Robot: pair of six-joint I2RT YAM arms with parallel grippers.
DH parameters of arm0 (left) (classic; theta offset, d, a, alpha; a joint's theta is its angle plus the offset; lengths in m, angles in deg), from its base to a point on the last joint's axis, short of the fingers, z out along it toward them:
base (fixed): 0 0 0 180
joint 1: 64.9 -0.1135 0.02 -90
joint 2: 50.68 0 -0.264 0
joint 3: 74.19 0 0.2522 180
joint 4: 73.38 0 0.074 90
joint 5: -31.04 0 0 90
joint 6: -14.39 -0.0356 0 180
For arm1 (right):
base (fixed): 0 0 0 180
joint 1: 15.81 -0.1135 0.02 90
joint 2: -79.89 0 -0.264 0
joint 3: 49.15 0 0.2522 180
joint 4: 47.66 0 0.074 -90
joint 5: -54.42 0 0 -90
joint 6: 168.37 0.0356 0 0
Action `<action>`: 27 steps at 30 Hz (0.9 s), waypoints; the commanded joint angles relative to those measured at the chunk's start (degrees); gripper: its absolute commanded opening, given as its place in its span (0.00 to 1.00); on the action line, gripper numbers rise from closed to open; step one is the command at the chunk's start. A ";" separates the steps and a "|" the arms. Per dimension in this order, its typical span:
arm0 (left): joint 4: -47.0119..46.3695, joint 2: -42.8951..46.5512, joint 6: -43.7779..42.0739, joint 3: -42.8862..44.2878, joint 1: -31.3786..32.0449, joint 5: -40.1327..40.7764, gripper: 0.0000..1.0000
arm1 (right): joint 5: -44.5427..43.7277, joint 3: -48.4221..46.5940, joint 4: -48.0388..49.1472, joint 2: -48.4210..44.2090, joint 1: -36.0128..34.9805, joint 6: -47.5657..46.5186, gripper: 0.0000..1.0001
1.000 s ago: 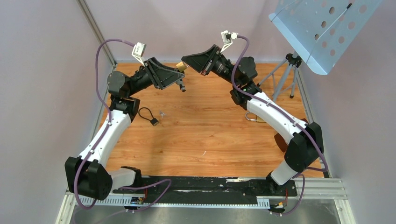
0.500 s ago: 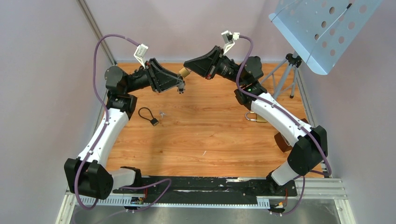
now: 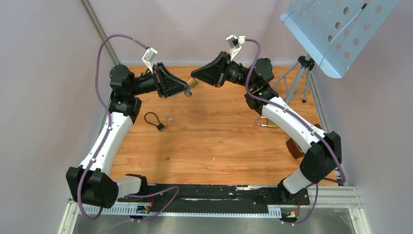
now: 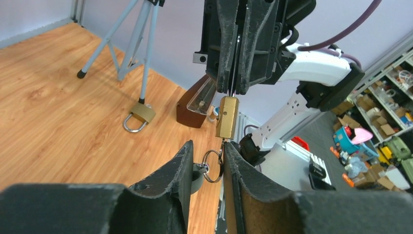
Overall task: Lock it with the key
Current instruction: Lock the lock.
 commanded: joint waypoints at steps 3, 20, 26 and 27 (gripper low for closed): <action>3.28 1.79 -5.56 2.23 -0.29 -2.60 0.20 | 2.86 -3.54 -0.34 -0.85 0.07 -1.95 0.00; 20.88 2.96 -19.11 1.54 -0.38 2.36 0.00 | -20.91 5.76 3.70 -9.15 2.49 -6.59 0.00; 27.58 0.20 -19.82 1.35 -0.46 14.16 0.00 | -23.49 5.20 -5.71 -6.71 3.31 -7.79 0.00; 27.83 -0.55 -18.05 1.04 -0.46 16.35 0.00 | -23.66 5.20 -7.77 -5.88 3.40 -8.23 0.00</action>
